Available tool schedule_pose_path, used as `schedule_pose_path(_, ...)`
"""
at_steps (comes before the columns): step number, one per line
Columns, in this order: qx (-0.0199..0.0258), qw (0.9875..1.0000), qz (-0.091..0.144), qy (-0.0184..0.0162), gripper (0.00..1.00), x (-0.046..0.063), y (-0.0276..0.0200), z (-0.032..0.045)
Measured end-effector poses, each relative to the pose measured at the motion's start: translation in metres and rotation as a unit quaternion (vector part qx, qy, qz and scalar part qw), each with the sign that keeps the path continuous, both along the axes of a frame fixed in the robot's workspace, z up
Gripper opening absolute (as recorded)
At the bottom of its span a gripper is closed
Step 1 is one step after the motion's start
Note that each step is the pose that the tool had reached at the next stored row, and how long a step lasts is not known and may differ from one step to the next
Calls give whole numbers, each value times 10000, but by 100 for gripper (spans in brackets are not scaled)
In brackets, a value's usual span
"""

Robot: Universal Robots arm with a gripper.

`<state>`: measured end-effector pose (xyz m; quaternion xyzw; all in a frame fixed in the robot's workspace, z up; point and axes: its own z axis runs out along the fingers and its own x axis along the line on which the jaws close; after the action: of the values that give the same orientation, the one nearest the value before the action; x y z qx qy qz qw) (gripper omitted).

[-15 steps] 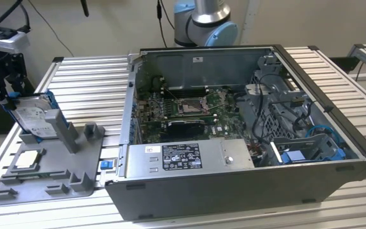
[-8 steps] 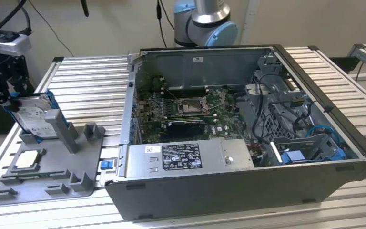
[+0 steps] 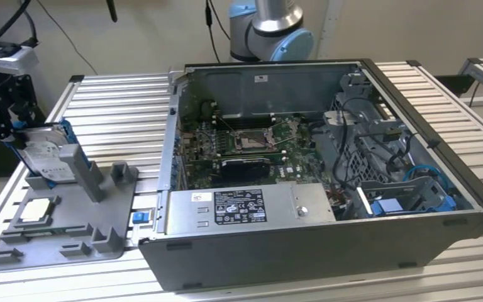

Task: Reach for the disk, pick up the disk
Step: 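Pick up the disk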

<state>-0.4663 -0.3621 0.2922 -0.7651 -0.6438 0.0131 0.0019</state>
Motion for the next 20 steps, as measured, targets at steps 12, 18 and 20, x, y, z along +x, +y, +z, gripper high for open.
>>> schedule_pose_path(12,-1,9998,178,1,100,-1,1,-87)
schedule_pose_path(18,-1,9998,178,1,100,-1,1,-90)
schedule_pose_path(20,0,9998,178,-1,100,-1,1,-102)
